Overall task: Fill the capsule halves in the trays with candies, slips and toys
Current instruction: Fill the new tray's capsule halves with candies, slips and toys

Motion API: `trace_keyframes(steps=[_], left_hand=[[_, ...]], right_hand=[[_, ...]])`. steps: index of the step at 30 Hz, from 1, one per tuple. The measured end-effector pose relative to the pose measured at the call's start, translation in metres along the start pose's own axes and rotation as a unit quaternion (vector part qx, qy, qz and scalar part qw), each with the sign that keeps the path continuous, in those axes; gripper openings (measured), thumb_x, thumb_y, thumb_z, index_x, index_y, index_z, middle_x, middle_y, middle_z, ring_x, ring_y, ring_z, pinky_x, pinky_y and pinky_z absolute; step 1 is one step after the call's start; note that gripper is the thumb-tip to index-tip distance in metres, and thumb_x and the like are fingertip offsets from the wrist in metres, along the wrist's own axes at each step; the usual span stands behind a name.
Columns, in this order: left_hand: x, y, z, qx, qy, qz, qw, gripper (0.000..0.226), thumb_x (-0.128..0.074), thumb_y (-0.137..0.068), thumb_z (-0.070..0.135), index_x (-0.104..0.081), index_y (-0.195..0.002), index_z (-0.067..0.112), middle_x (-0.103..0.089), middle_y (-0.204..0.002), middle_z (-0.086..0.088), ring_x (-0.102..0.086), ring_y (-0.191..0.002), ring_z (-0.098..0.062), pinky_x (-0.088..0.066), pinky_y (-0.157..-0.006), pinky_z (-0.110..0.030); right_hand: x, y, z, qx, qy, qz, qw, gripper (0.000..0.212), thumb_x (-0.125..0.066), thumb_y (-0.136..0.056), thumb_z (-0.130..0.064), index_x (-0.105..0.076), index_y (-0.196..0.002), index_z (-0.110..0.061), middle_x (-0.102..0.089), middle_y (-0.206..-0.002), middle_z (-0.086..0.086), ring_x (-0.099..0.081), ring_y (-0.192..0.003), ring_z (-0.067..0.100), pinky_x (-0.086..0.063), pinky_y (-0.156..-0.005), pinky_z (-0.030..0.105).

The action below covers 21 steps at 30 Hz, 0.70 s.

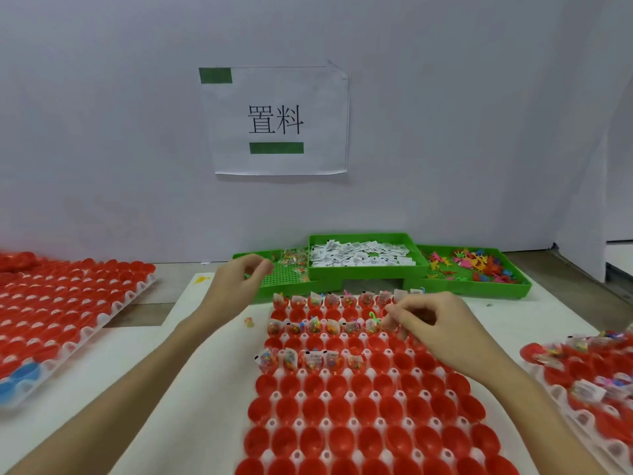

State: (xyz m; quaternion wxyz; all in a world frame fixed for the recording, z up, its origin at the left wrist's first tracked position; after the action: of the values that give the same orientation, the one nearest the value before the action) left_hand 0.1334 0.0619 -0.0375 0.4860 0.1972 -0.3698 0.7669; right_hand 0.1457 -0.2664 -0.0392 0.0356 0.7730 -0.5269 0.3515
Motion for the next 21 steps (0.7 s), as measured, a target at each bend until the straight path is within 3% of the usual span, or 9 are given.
trace_keyframes(steps=[2,5,9,13,17,21], left_hand=[[-0.003,-0.035,-0.02,0.029,-0.07,-0.004,0.997,0.028,-0.054,-0.106,0.027,-0.075,-0.102,0.009,-0.074,-0.09,-0.011,-0.062,-0.078,-0.019,-0.04,-0.065,-0.029],[-0.012,-0.071,-0.047,0.05,-0.183,-0.052,0.98,0.027,-0.054,-0.105,0.022,-0.07,-0.117,0.004,-0.073,-0.11,-0.015,-0.065,-0.101,-0.032,-0.048,-0.082,-0.036],[-0.024,-0.092,-0.068,0.044,-0.297,-0.123,0.946,0.036,-0.054,-0.105,0.026,-0.061,-0.137,0.011,-0.063,-0.137,-0.012,-0.058,-0.123,-0.031,-0.048,-0.1,-0.04],[-0.035,-0.099,-0.069,0.003,-0.352,-0.146,0.925,0.036,-0.058,-0.103,0.036,-0.061,-0.137,0.024,-0.064,-0.129,-0.009,-0.057,-0.12,-0.029,-0.05,-0.099,-0.041],[-0.038,-0.1,-0.066,-0.007,-0.323,-0.098,0.941,0.023,-0.065,-0.1,0.034,-0.072,-0.116,0.02,-0.07,-0.113,-0.008,-0.063,-0.103,-0.027,-0.054,-0.085,-0.039],[-0.036,-0.094,-0.062,-0.01,-0.324,-0.056,0.944,0.023,-0.067,-0.099,0.034,-0.077,-0.107,0.015,-0.076,-0.105,-0.008,-0.068,-0.096,-0.029,-0.056,-0.08,-0.04]], right_hand=[[0.0,0.0,0.004,0.001,0.002,0.004,1.0,0.027,-0.063,-0.096,-0.043,-0.079,-0.076,-0.036,-0.072,-0.065,-0.007,-0.066,-0.061,0.011,-0.054,-0.064,0.025],[0.001,-0.001,0.008,0.004,0.003,0.009,1.0,0.027,-0.063,-0.096,-0.043,-0.079,-0.075,-0.036,-0.072,-0.065,-0.007,-0.066,-0.06,0.009,-0.052,-0.063,0.021],[0.003,-0.002,0.012,0.004,0.012,0.018,1.0,0.027,-0.065,-0.096,-0.041,-0.079,-0.074,-0.034,-0.072,-0.065,-0.009,-0.068,-0.063,0.007,-0.052,-0.067,0.019],[0.006,-0.002,0.012,0.007,0.011,0.03,0.999,0.027,-0.065,-0.096,-0.04,-0.078,-0.073,-0.033,-0.072,-0.067,-0.011,-0.068,-0.063,0.004,-0.051,-0.067,0.014],[0.003,-0.001,0.009,0.012,0.01,0.029,0.999,0.026,-0.065,-0.096,-0.039,-0.078,-0.074,-0.033,-0.071,-0.068,-0.011,-0.066,-0.064,0.007,-0.05,-0.064,0.017],[-0.003,-0.001,0.01,0.011,0.022,0.011,1.0,0.028,-0.065,-0.097,-0.039,-0.078,-0.074,-0.03,-0.07,-0.064,-0.014,-0.066,-0.061,0.005,-0.046,-0.062,0.011]])
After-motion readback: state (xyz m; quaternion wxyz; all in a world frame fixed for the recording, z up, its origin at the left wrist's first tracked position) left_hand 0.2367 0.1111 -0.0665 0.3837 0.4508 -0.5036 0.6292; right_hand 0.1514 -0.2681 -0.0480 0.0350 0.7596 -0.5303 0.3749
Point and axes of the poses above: each hand's wrist, its own y-axis away from the middle knuckle, its own x-axis out of the back of the hand, z = x × y, the point moved 3 cm from there along -y, towards the middle knuckle
